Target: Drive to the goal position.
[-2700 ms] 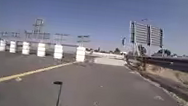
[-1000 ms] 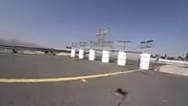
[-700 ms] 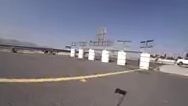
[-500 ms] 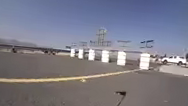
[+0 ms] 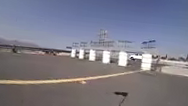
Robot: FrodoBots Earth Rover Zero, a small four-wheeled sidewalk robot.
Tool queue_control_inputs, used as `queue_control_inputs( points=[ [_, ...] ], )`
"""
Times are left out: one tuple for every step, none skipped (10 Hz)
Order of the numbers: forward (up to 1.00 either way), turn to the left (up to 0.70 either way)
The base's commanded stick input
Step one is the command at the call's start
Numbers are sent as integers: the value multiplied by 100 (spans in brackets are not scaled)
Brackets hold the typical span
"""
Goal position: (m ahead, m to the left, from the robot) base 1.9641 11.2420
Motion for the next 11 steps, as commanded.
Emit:
queue_control_inputs(
  points=[
    [70,35],
    [70,35],
    [70,35],
    [70,35],
    [70,35],
    [70,35],
    [70,35],
    [70,35],
    [70,35],
    [70,35],
    [70,35]
  ],
)
